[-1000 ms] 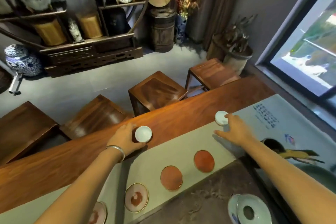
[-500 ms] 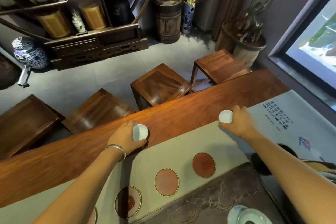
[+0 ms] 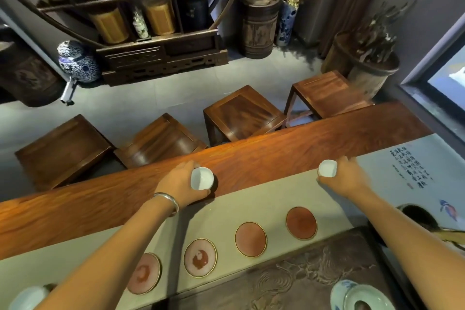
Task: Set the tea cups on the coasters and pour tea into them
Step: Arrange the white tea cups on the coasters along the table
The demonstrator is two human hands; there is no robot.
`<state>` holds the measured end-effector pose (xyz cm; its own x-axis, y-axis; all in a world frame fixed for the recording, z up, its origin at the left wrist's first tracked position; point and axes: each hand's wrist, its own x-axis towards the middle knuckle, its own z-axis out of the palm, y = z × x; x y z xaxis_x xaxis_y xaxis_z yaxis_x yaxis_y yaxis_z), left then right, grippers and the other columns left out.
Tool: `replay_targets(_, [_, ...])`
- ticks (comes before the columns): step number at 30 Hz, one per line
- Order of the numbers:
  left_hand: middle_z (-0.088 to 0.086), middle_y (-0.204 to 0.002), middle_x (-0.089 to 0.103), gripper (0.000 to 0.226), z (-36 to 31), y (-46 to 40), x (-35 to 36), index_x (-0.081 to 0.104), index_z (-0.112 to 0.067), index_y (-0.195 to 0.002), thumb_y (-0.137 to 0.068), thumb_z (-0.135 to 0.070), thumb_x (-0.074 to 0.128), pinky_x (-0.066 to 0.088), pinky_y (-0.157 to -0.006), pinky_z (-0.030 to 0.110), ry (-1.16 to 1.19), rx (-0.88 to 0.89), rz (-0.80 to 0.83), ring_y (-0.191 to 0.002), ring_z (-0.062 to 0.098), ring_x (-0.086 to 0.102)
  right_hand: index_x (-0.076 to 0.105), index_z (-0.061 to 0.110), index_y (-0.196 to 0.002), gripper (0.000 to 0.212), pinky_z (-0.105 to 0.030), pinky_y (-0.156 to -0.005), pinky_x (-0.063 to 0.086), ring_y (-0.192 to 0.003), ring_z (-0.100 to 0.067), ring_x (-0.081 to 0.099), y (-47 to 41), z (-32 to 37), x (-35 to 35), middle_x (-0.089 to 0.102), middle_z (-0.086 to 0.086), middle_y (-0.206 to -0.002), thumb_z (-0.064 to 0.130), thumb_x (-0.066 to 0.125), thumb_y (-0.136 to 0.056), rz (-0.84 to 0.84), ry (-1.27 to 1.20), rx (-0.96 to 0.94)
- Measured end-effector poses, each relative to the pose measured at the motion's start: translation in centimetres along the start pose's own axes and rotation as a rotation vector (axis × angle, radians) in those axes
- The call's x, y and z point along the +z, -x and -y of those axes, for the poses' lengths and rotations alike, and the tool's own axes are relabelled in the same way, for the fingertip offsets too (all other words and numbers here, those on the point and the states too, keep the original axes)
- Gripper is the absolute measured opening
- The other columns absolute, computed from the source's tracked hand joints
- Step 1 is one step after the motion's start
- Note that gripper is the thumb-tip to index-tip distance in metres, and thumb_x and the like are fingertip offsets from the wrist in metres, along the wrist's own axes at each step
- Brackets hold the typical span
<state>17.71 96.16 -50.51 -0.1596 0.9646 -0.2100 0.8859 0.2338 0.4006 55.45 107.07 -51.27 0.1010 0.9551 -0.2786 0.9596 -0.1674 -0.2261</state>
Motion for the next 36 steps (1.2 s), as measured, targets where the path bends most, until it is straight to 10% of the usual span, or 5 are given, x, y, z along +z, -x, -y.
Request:
replay_targets(11, [-0.002,-0.117,0.055,0.070,5.3,10.0,-3.1,0.045,-0.030,-0.113,-0.055,-0.061,0.069,0.051,-0.077,0.032,-0.009,-0.095,0.041,-0.098,0.017,0.053,0.049,0.013,-0.117,0.065,-0.038,-0.075,0.048,-0.099,-0.031,0.058,10.0,9.9,0.6,0.049,-0.010,-0.118,0.050,0.076,-0.071,0.055,-0.010,-0.364])
replay_targets(36, [0.003,-0.123,0.053,0.068,11.1,18.8,1.0,0.043,-0.023,-0.125,-0.067,-0.044,0.069,0.044,-0.085,0.032,0.086,-0.128,0.117,-0.111,0.025,0.052,0.044,0.016,-0.126,0.066,-0.030,-0.065,0.038,-0.104,-0.029,0.055,23.4,18.2,7.7,0.047,-0.007,-0.120,0.051,0.069,-0.077,0.188,0.070,-0.517])
